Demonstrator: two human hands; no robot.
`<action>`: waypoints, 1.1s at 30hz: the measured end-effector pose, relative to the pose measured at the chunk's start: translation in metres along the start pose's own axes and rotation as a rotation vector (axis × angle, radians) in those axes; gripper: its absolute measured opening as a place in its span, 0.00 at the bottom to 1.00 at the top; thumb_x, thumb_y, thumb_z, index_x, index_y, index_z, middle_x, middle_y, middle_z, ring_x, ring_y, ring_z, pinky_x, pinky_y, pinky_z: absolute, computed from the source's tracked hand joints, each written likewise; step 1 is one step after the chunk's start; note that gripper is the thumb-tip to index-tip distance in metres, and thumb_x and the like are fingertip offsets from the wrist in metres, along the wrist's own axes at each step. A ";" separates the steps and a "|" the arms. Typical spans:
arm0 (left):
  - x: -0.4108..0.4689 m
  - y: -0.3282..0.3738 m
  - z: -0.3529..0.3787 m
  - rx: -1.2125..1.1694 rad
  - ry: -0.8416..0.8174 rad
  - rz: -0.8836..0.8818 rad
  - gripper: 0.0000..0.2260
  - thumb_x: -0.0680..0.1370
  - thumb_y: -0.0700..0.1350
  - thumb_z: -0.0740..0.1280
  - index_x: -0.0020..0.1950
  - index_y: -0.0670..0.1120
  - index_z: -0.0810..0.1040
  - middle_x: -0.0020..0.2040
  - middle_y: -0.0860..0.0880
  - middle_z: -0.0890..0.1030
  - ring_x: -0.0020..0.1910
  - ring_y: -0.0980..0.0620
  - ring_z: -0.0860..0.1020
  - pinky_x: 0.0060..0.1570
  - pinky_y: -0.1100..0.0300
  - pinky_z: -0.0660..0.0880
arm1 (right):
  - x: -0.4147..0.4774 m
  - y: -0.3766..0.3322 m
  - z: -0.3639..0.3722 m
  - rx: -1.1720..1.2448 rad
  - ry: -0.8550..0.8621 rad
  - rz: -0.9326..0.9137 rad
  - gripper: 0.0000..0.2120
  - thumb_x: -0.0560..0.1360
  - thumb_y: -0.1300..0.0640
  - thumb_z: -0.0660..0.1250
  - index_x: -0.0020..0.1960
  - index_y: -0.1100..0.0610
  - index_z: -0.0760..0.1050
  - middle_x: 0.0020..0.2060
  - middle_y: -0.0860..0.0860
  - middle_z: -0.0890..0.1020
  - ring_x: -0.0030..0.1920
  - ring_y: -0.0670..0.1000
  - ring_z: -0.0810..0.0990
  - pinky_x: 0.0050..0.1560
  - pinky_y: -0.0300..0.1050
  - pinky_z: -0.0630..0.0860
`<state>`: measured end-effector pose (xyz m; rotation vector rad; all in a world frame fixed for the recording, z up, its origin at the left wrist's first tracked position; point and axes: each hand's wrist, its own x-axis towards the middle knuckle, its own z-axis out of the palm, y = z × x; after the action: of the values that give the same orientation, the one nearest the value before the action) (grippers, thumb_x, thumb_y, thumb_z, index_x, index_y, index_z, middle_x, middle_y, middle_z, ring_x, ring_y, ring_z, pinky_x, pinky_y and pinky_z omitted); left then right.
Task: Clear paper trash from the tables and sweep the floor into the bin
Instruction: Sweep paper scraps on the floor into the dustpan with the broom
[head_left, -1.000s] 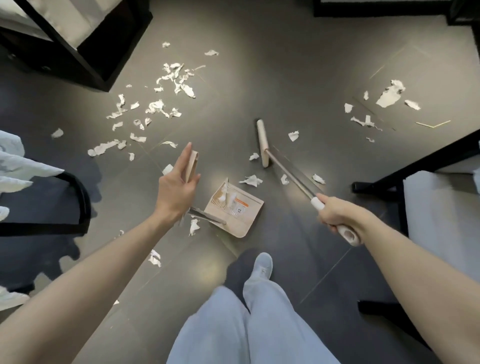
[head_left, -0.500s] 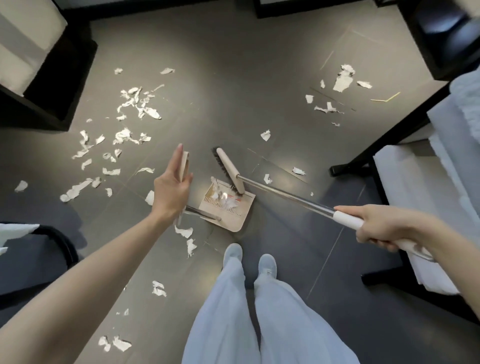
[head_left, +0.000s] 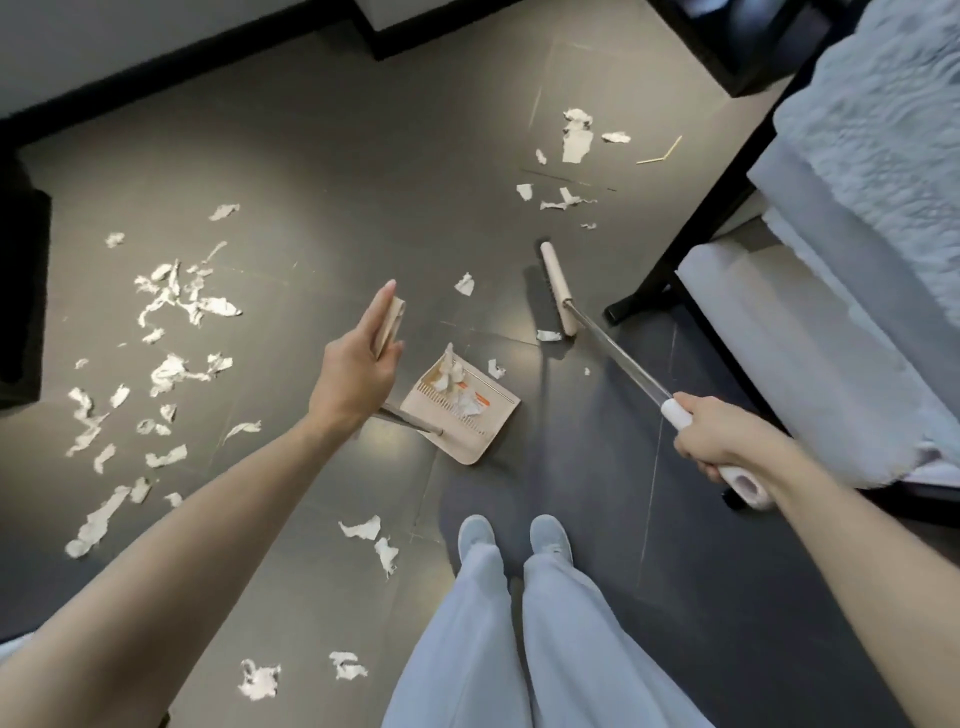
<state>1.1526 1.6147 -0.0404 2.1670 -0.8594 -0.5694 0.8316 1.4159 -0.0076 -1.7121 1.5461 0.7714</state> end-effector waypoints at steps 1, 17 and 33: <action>0.009 0.004 0.001 0.001 -0.016 0.018 0.29 0.78 0.41 0.66 0.74 0.62 0.61 0.62 0.50 0.79 0.56 0.51 0.78 0.50 0.79 0.64 | 0.005 -0.005 0.005 0.009 -0.017 0.015 0.22 0.70 0.65 0.56 0.63 0.55 0.67 0.26 0.55 0.75 0.26 0.53 0.71 0.32 0.42 0.69; 0.057 0.024 0.001 0.061 -0.094 0.116 0.27 0.77 0.41 0.67 0.73 0.59 0.66 0.52 0.53 0.79 0.38 0.59 0.72 0.44 0.73 0.67 | -0.049 0.011 0.035 0.280 -0.345 -0.004 0.37 0.73 0.65 0.61 0.74 0.37 0.58 0.28 0.52 0.73 0.23 0.47 0.68 0.24 0.38 0.68; 0.055 0.056 0.037 0.028 -0.203 0.138 0.28 0.77 0.40 0.65 0.71 0.63 0.66 0.55 0.55 0.76 0.40 0.52 0.74 0.35 0.80 0.66 | -0.025 0.020 0.049 0.254 -0.094 0.113 0.30 0.71 0.66 0.56 0.73 0.55 0.59 0.29 0.58 0.80 0.30 0.56 0.76 0.43 0.53 0.80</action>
<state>1.1450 1.5293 -0.0291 2.0799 -1.1222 -0.7192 0.8102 1.4697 -0.0179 -1.3954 1.6114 0.6692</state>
